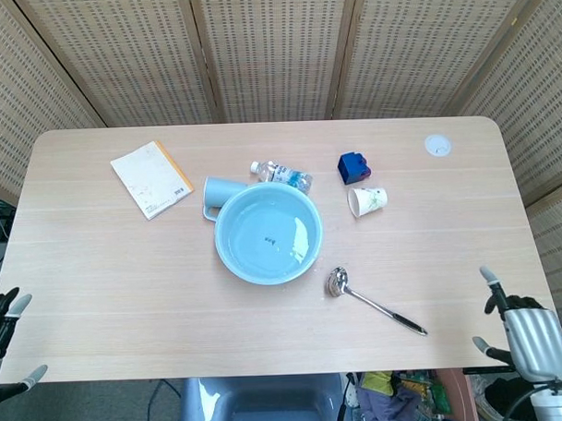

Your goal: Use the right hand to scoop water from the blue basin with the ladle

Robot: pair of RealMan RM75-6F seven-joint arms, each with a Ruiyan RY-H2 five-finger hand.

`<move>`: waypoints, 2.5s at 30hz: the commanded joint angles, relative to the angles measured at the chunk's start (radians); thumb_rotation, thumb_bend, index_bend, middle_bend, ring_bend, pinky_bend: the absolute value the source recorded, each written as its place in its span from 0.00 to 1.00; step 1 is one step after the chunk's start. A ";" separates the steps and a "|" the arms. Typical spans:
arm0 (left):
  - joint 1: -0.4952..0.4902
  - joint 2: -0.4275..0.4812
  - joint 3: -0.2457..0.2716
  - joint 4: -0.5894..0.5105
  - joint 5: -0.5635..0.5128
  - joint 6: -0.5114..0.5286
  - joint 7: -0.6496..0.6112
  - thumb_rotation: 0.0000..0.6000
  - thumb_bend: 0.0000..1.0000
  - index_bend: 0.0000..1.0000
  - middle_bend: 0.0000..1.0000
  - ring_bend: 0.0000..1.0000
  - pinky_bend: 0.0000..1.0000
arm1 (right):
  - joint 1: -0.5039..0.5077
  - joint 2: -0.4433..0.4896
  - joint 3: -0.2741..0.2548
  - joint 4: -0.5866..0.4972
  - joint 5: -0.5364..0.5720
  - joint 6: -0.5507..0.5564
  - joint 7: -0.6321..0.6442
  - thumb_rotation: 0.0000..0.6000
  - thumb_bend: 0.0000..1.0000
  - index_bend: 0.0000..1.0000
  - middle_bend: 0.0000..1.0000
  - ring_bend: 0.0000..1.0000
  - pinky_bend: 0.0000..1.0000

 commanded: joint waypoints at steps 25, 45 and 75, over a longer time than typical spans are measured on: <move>-0.031 -0.022 -0.021 -0.027 -0.073 -0.078 0.071 1.00 0.00 0.00 0.00 0.00 0.00 | 0.305 -0.409 0.108 0.005 0.724 -0.205 -0.594 1.00 0.17 0.42 1.00 0.97 1.00; -0.036 -0.018 -0.024 -0.025 -0.094 -0.088 0.063 1.00 0.00 0.00 0.00 0.00 0.00 | 0.371 -0.632 0.056 0.192 0.797 -0.103 -0.727 1.00 0.21 0.44 1.00 0.97 1.00; -0.042 -0.033 -0.027 -0.029 -0.112 -0.104 0.097 1.00 0.00 0.00 0.00 0.00 0.00 | 0.418 -0.665 0.099 0.373 0.807 -0.168 -0.697 1.00 0.26 0.45 1.00 0.97 1.00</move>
